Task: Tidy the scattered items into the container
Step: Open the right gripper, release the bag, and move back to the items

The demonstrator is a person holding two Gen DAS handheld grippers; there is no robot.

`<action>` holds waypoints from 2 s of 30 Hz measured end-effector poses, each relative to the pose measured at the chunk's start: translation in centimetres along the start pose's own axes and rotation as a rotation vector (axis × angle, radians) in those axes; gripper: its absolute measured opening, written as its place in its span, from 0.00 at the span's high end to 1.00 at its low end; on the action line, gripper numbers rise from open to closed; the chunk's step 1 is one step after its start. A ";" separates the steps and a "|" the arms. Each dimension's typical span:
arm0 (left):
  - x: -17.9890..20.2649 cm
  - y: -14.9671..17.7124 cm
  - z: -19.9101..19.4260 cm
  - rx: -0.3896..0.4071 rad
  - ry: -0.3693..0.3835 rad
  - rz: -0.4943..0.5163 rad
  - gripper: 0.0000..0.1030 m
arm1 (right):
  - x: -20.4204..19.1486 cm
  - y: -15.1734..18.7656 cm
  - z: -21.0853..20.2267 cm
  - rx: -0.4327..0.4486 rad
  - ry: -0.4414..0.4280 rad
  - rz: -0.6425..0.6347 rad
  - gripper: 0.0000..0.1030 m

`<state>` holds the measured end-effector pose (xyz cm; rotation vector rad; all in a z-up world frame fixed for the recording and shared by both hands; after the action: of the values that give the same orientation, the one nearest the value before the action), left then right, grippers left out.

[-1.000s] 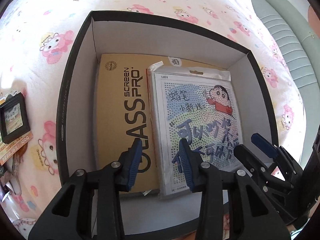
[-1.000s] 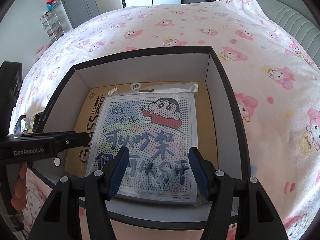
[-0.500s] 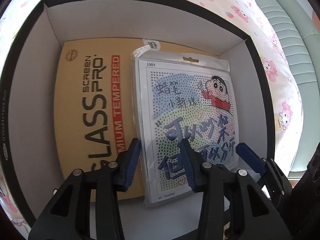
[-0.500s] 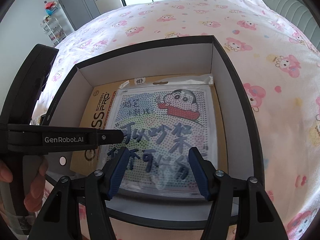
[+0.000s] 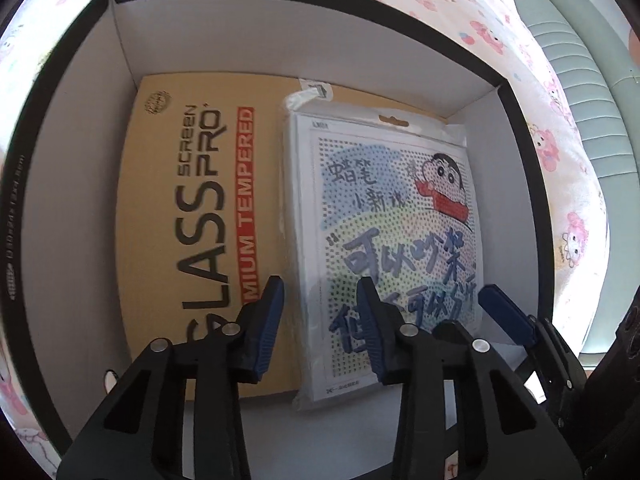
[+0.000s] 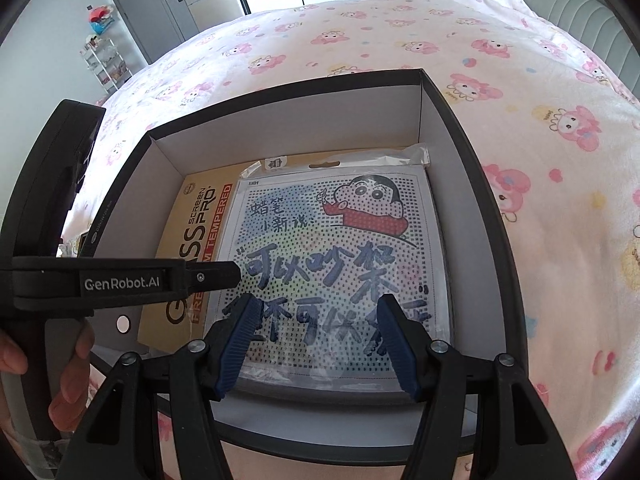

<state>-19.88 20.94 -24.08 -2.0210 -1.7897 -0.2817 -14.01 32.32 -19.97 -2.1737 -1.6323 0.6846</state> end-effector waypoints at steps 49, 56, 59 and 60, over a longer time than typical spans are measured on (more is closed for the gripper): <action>0.6 8.7 -25.7 0.568 -0.144 0.236 0.57 | -11.7 0.3 -16.1 0.260 -0.043 -0.046 0.37; -3.9 10.1 -27.2 0.570 -0.151 0.161 0.57 | -15.9 1.1 -15.4 0.246 -0.069 -0.107 0.37; -6.5 10.9 -27.9 0.577 -0.179 0.123 0.57 | -18.2 1.5 -14.6 0.228 -0.089 -0.151 0.37; -7.5 11.2 -28.2 0.580 -0.189 0.108 0.57 | -19.1 1.7 -14.3 0.222 -0.096 -0.168 0.37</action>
<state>-6.43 0.97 -4.11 -1.7469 -1.6121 0.4292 -8.98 13.78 -5.72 -1.8514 -1.6756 0.8852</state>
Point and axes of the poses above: each gripper's, at about its wrist camera, not at the fingertips, and z roughly the way its jaws point, x to its right, y to its underside, the point moved 9 cm from there along z, roughly the way its jaws point, and after that the axes turned 5 degrees about x, right-handed, at the moved point
